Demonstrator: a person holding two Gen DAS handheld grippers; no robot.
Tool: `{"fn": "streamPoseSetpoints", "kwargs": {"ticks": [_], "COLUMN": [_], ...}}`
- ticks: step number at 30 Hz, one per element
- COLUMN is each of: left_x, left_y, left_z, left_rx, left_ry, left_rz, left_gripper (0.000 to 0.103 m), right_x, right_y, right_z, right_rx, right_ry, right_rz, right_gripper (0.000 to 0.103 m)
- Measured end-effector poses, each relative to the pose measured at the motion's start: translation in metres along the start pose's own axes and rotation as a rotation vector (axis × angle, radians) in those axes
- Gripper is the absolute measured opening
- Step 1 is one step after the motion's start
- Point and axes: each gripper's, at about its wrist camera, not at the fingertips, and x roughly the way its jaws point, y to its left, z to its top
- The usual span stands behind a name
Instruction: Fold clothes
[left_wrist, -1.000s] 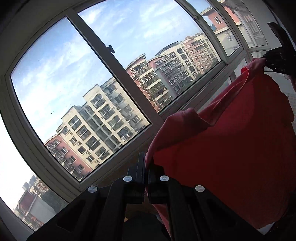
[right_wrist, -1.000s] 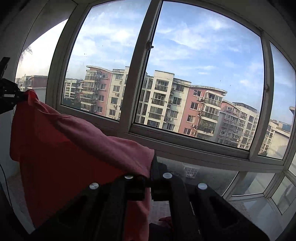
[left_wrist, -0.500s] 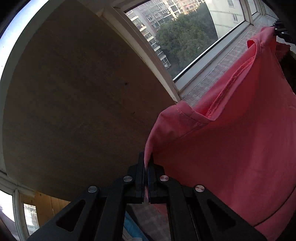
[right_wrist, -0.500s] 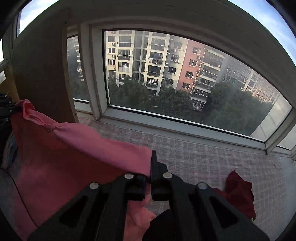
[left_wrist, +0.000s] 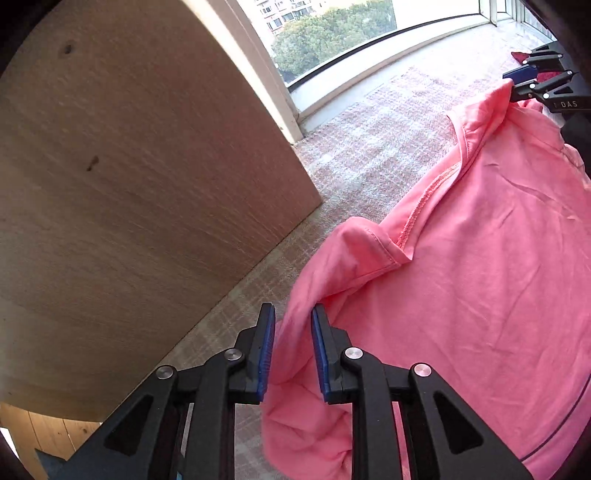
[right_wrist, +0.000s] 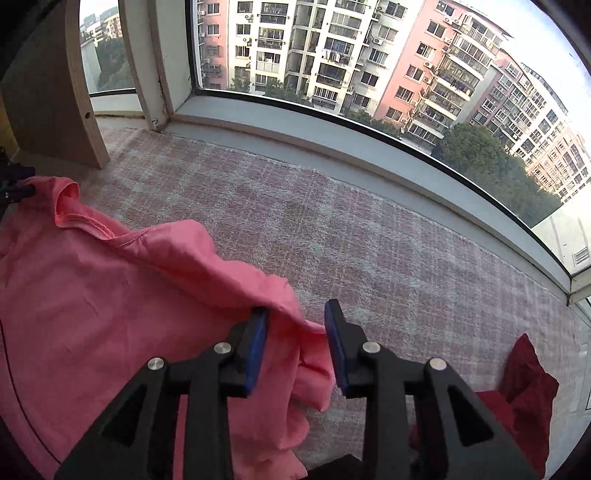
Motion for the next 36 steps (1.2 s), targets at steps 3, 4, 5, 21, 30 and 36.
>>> {"fn": "streamPoseSetpoints", "kwargs": {"ticks": [3, 4, 5, 21, 30, 36], "left_x": [-0.039, -0.058, -0.078, -0.177, -0.160, -0.158], "left_y": [0.018, 0.022, 0.026, -0.130, -0.181, -0.201], "left_z": [-0.019, -0.033, -0.048, -0.365, -0.365, -0.349], "left_rx": [-0.030, -0.046, -0.062, -0.406, -0.366, -0.299], "left_ry": [-0.011, -0.025, -0.040, 0.139, 0.124, 0.117], "left_rz": [0.061, 0.061, 0.060, -0.397, -0.452, -0.448], "left_gripper": [0.020, 0.021, 0.027, 0.037, 0.037, 0.008], "right_x": [-0.048, -0.065, -0.082, -0.166, -0.158, -0.161], "right_y": [-0.006, -0.008, -0.009, 0.035, 0.042, 0.057], "right_z": [-0.026, -0.037, -0.049, -0.339, -0.415, -0.421], "right_rx": [0.029, 0.042, 0.055, 0.287, 0.370, 0.293], "right_ry": [-0.056, -0.077, -0.097, 0.019, 0.066, 0.072], "right_rz": [0.019, 0.029, 0.040, 0.275, 0.325, 0.350], "right_gripper": [0.034, 0.035, 0.036, 0.051, 0.051, 0.051]}}
